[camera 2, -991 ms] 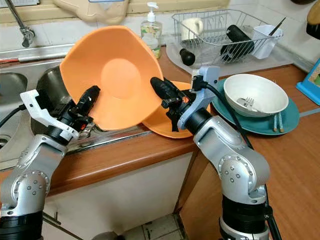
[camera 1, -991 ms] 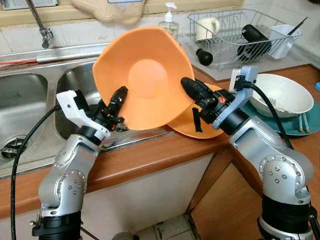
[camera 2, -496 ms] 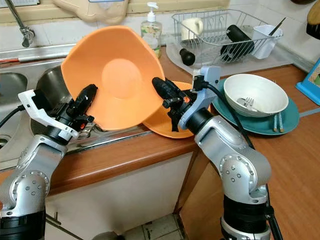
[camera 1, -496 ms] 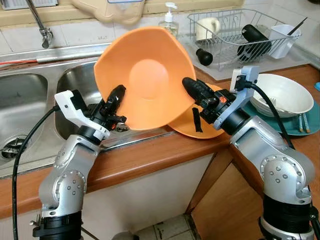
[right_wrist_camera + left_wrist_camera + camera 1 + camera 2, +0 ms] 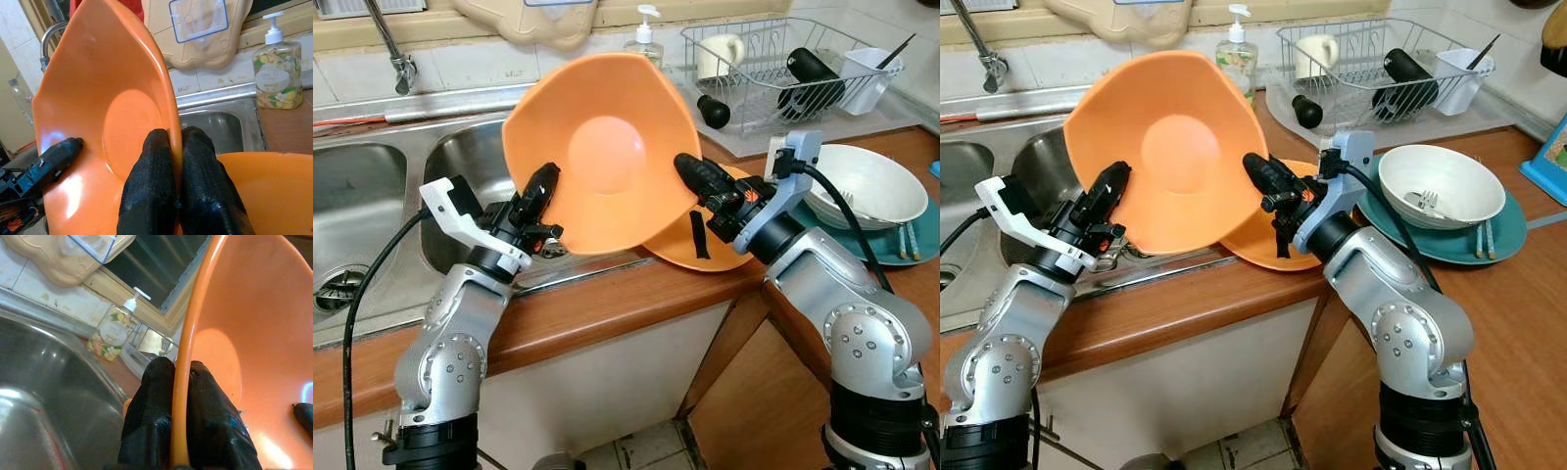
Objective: Kitchen organization
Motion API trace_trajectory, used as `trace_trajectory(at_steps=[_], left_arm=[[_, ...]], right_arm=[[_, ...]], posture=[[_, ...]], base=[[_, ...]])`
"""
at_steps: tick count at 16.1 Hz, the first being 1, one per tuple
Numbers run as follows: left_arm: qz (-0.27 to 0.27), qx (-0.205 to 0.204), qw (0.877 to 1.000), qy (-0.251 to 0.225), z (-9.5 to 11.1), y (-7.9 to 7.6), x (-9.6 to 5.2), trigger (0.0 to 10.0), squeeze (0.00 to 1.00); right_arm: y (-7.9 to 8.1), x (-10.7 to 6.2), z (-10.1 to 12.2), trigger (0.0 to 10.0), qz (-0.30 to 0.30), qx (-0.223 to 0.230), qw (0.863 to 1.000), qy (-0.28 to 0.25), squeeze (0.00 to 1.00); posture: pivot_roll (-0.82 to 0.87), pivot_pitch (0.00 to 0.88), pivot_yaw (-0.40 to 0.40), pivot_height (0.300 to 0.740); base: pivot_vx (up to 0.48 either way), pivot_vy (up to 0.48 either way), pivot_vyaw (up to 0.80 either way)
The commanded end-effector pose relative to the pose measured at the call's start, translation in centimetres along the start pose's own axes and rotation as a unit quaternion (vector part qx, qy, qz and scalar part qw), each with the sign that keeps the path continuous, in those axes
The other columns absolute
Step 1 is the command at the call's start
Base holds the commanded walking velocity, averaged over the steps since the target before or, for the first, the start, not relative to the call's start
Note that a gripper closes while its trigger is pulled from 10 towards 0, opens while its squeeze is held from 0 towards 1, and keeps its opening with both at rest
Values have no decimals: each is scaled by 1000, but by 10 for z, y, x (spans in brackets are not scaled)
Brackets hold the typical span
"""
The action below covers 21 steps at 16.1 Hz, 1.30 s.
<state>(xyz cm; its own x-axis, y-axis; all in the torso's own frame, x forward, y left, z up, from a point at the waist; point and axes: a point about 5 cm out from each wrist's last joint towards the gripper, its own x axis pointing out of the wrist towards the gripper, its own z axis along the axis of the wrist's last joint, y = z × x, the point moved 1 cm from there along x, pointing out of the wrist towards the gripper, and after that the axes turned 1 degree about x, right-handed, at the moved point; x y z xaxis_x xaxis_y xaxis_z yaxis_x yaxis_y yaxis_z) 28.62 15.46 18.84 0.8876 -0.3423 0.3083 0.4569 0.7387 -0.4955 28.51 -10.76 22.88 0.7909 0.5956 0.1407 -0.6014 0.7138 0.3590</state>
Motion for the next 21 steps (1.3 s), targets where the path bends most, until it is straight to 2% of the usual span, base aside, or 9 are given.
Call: trace_trajectory(at_steps=[1, 6, 7, 8, 9, 13, 14, 19, 21], left_arm=[[16, 12, 1000, -12, 6, 1, 0, 0, 0], [22, -7, 998, -59, 23, 5, 6, 0, 0], [17, -5, 997, -73, 30, 4, 12, 0, 0], [17, -2, 997, -76, 33, 5, 13, 0, 0], [20, 3, 997, -80, 36, 6, 14, 0, 0], [117, 111, 986, -45, 43, 40, 15, 0, 0], [152, 172, 973, -12, 45, 58, 17, 0, 0], [209, 261, 941, 59, 43, 94, 25, 0, 0], [205, 262, 935, 127, 16, 109, 28, 0, 0]], right_arm=[[3, 0, 7, 10000, 1, -9, 1000, -22, 1000], [3, 1, 10, 10000, 5, -19, 1000, -24, 1000], [4, 2, 12, 10000, 10, -31, 999, -23, 757], [4, 3, 12, 10000, 13, -35, 999, -22, 757], [6, 4, 11, 10000, 15, -44, 999, -17, 0], [14, -2, -8, 10000, 29, -172, 981, 85, 0], [19, -2, -17, 10000, 40, -185, 976, 106, 0], [31, -3, -28, 10000, 79, -225, 963, 123, 0], [26, -7, -40, 10000, 81, -230, 957, 159, 0]], posture=[[-69, 0, 24, 740], [-77, 0, 25, 740], [-65, 0, 17, 740], [-71, 0, 14, 740], [-83, 0, 17, 740], [-88, 0, 22, 740], [-94, 0, 35, 740], [-110, 0, 64, 740], [-127, 0, 80, 740]], base=[[0, 0, 0], [0, 0, 0], [0, 0, 0], [0, 0, 0], [0, 0, 0], [0, 0, 0], [0, 0, 0], [0, 0, 0], [0, 0, 0]])
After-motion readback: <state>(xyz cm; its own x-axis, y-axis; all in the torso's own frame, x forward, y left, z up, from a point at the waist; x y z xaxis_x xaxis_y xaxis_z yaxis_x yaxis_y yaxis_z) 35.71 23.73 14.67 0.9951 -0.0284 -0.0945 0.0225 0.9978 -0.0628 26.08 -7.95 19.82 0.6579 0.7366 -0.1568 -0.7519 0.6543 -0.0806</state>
